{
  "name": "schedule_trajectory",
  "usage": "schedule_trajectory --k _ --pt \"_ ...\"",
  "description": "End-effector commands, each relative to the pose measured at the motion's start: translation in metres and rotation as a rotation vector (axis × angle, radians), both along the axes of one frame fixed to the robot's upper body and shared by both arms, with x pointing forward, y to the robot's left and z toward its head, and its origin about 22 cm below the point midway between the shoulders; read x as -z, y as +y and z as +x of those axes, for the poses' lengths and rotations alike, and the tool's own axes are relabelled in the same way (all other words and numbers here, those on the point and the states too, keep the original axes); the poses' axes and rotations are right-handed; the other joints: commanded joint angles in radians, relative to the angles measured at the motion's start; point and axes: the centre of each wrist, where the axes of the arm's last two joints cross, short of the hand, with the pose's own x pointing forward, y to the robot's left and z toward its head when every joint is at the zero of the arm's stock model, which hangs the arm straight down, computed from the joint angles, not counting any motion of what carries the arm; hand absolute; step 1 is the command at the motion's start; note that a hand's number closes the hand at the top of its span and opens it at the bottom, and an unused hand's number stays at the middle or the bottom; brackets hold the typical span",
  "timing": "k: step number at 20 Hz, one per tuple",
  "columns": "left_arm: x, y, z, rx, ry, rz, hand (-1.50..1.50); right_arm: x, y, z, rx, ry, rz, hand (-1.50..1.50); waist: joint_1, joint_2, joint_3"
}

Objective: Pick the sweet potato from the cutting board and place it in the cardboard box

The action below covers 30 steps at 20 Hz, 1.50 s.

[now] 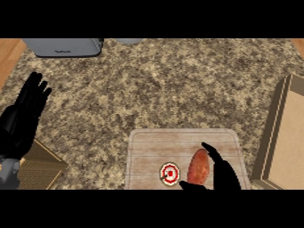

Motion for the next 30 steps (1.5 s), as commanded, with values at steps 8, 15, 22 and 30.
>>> schedule_trajectory --k 8,15,22,30 --pt "0.022 -0.017 -0.004 -0.006 0.011 -0.091 0.0 -0.004 0.01 -0.001 -0.068 -0.098 -0.156 1.5 -0.004 0.008 -0.024" --pt "0.008 -0.02 0.002 0.019 0.015 -0.081 0.0 -0.021 0.011 0.089 0.015 -0.102 -0.45 1.5 0.037 0.024 -0.027" --pt "0.003 -0.021 0.015 0.035 0.006 -0.085 0.0 -0.074 0.042 0.178 0.042 -0.177 -0.69 1.5 0.056 0.029 -0.026" --pt "0.022 -0.026 0.004 0.042 0.034 -0.067 0.0 -0.14 0.097 0.219 0.028 -0.282 -0.777 1.5 0.043 0.018 -0.025"
